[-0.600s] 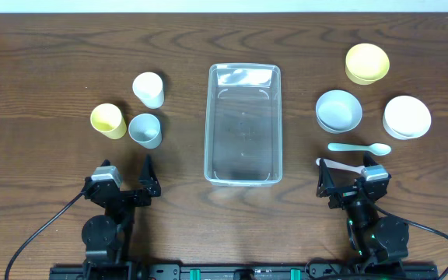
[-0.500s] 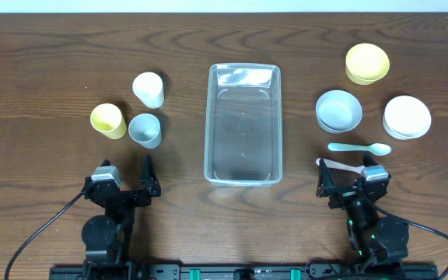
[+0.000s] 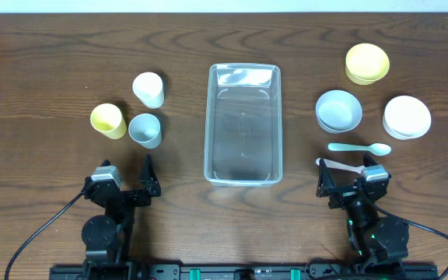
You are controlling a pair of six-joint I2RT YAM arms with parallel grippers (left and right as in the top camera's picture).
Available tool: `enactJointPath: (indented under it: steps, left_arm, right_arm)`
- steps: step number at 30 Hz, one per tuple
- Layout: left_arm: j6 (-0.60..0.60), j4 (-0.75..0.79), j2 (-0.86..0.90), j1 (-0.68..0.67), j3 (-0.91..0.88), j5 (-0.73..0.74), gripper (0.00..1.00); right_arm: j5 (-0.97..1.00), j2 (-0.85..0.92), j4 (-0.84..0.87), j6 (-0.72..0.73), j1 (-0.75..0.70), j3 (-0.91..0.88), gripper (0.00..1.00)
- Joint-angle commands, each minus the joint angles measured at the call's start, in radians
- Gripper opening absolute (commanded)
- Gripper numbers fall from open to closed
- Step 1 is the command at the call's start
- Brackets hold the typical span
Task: Pack container
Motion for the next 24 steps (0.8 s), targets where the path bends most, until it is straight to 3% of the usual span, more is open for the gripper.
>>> enactJointPath:
  steps: [1,24]
  left_arm:
    - [0.016,-0.01,-0.005,0.003,-0.031,0.007,0.98]
    - [0.016,-0.01,-0.005,0.003,-0.031,0.007,0.98]
  right_arm:
    - [0.006,-0.006,-0.005,-0.013,-0.01,-0.002,0.99]
    - [0.06,-0.006,0.009,-0.044,-0.01,-0.002,0.99]
